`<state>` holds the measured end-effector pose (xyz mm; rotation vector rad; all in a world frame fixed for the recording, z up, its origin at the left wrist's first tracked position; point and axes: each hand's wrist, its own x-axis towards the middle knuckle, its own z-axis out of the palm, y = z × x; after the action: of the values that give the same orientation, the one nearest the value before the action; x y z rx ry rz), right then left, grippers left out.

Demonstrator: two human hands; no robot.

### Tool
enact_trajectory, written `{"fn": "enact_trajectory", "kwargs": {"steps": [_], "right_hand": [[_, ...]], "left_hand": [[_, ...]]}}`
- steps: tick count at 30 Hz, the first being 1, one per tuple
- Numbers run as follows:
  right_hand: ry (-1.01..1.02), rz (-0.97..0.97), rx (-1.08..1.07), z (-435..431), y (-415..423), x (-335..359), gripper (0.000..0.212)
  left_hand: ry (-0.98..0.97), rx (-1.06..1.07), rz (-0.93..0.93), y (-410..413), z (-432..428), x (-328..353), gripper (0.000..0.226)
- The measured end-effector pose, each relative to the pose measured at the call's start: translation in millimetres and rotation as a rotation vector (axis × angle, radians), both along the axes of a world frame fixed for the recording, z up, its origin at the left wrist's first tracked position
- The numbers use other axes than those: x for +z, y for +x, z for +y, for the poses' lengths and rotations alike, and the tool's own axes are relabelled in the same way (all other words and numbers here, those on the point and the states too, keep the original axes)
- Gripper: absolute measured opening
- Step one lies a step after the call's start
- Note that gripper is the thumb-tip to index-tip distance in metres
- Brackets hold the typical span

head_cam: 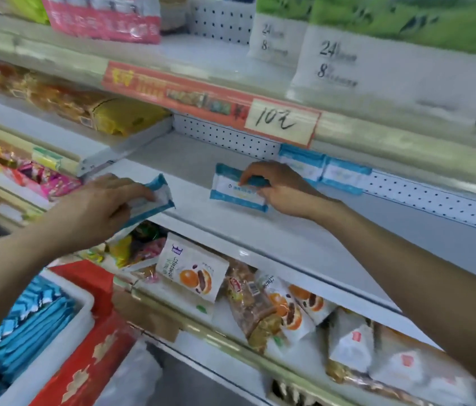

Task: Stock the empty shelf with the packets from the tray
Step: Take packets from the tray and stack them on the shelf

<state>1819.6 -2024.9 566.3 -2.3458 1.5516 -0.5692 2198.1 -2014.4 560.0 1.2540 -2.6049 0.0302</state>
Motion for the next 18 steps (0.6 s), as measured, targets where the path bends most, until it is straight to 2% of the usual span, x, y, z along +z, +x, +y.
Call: {"fn": "enact_trajectory", "kwargs": {"steps": [8, 18], "right_hand": [[-0.088, 0.086, -0.327, -14, -114, -30, 0.044], [-0.117, 0.253, -0.418, -76, -130, -53, 0.052]], "left_hand": [[-0.001, -0.24, 0.073, -91, -18, -2, 0.046], [-0.012, -0.327, 0.146, -111, -11, -29, 0.043]]}}
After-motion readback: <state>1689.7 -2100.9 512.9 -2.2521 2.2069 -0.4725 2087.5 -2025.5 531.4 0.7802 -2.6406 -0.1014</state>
